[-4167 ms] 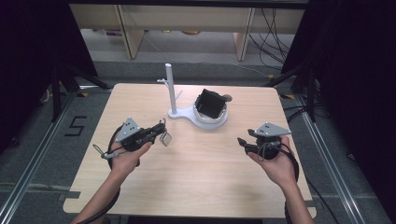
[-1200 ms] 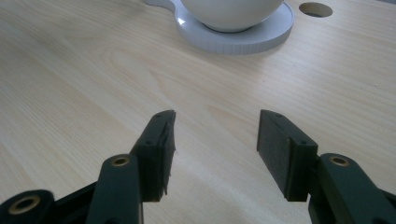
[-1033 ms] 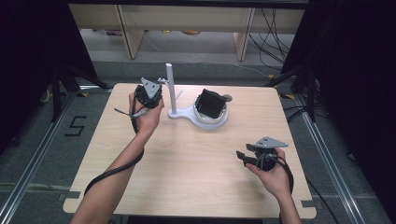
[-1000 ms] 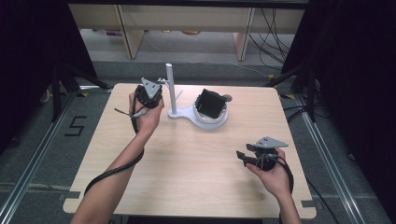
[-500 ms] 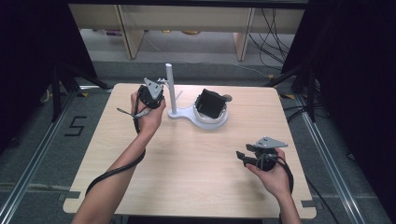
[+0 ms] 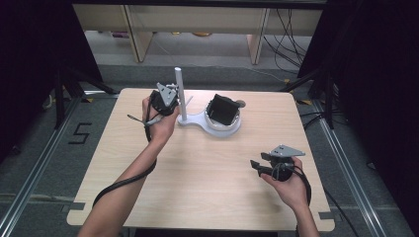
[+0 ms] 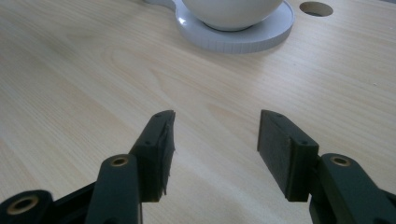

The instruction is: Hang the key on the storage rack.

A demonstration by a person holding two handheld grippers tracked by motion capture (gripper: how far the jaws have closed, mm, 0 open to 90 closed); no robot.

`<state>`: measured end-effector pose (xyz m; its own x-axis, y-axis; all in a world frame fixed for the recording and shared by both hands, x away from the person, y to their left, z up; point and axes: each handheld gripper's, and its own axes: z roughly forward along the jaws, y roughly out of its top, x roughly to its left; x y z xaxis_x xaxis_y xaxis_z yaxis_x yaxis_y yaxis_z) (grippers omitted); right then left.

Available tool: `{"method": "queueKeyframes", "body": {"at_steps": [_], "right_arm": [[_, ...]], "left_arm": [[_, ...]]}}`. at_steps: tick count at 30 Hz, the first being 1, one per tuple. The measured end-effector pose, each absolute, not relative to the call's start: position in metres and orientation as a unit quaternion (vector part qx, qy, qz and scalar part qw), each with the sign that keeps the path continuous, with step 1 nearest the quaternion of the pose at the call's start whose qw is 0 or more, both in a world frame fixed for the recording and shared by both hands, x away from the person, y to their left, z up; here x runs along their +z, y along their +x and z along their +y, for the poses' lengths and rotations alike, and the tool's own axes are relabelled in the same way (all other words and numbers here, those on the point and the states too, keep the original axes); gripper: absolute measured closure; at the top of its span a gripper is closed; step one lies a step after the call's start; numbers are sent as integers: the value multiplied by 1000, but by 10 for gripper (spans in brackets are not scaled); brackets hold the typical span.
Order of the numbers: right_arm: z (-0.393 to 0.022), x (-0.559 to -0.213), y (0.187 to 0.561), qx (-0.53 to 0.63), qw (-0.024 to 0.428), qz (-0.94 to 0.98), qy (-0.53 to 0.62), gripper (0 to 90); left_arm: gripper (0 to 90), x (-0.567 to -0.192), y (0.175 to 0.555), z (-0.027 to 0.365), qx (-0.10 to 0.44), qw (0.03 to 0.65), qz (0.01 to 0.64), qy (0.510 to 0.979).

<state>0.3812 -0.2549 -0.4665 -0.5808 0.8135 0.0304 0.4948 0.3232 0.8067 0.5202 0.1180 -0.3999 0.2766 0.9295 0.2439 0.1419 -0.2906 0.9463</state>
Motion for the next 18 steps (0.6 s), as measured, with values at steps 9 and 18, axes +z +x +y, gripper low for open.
{"method": "queueKeyframes", "body": {"at_steps": [9,18], "right_arm": [[-256,-467,381,408,192,787,420,471],[-256,-468,381,410,199,786,417,469]], "left_arm": [[711,-399,514,125,434,451,403,668],[659,-402,507,134,405,462,406,676]]}}
